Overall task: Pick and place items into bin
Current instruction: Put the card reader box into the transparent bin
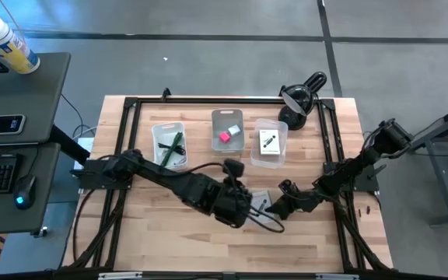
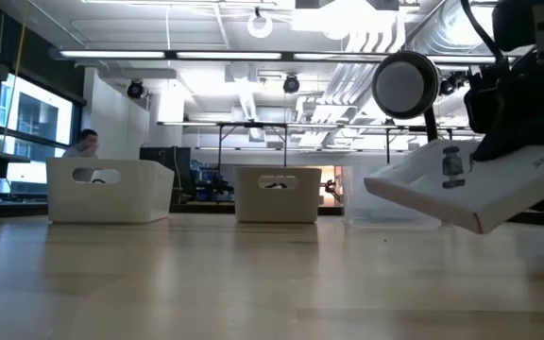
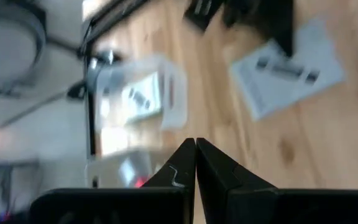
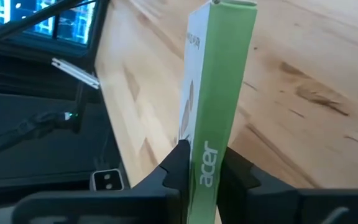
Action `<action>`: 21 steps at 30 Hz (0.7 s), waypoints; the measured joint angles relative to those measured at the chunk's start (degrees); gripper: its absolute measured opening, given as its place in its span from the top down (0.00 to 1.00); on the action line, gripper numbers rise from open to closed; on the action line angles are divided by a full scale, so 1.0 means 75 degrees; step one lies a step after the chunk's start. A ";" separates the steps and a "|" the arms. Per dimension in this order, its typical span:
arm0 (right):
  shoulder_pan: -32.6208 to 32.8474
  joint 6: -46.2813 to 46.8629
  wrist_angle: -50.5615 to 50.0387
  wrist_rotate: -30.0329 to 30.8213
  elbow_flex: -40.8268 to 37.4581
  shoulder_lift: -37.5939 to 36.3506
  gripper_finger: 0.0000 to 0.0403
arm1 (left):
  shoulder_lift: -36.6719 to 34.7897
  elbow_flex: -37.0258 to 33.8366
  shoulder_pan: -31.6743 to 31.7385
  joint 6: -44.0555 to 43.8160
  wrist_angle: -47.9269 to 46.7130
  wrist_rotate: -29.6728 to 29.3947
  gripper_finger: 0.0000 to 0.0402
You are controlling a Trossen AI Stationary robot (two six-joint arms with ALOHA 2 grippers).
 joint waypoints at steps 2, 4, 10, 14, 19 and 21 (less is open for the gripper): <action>0.0002 -0.0076 0.0070 -0.0028 0.0003 -0.0009 0.88 | -0.0149 -0.0084 -0.0040 -0.0490 -0.0603 -0.0188 0.99; 0.0001 -0.0171 0.0066 -0.0078 0.0003 -0.0009 0.89 | -0.0200 -0.0085 -0.0104 -0.1007 -0.0909 -0.0311 0.99; -0.0001 -0.0341 0.0032 -0.0127 -0.0017 -0.0012 0.91 | -0.0249 -0.0099 -0.0360 -0.1797 -0.1449 -0.0516 0.99; -0.0010 -0.0345 0.0024 0.0038 -0.0017 -0.0015 0.89 | -0.0248 -0.0099 -0.0492 -0.1944 -0.1473 -0.0516 0.99; -0.0010 -0.0345 0.0181 0.0086 -0.0017 -0.0015 0.91 | -0.0248 -0.0099 -0.0582 -0.2089 -0.1761 -0.0531 0.99; -0.0010 -0.0374 0.0333 0.0159 -0.0017 -0.0015 0.91 | -0.0248 -0.0099 -0.0635 -0.2249 -0.2022 -0.0534 0.99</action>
